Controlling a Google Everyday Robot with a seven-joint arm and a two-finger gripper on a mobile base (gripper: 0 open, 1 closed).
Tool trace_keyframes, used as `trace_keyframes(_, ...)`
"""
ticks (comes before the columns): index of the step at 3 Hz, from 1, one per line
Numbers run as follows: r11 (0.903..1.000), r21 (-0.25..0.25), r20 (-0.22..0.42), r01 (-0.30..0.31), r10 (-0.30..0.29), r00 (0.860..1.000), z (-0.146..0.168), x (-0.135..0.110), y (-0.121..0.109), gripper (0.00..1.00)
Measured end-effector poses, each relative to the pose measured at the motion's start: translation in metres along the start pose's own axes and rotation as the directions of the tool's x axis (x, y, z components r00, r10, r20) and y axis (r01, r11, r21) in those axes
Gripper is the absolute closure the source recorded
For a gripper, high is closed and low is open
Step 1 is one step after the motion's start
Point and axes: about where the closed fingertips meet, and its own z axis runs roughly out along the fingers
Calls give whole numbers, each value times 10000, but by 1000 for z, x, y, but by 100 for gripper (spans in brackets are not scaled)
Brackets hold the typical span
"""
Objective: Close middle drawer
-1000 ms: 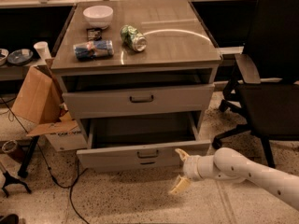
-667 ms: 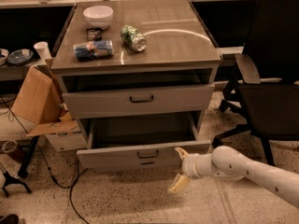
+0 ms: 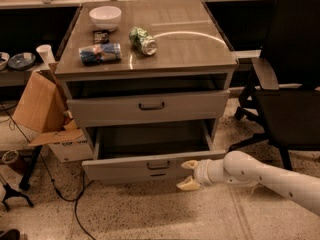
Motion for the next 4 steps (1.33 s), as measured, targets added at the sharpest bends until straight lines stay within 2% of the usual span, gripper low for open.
trace_keyframes(2, 9996, 59, -452, 274, -271, 9986, 19, -12, -29, 88)
trace_keyframes(3, 9995, 75, -716, 323, -317, 9969, 32, -13, -43, 100)
trace_keyframes(4, 9994, 181, -976, 306, -287, 9948, 40, -12, -57, 100)
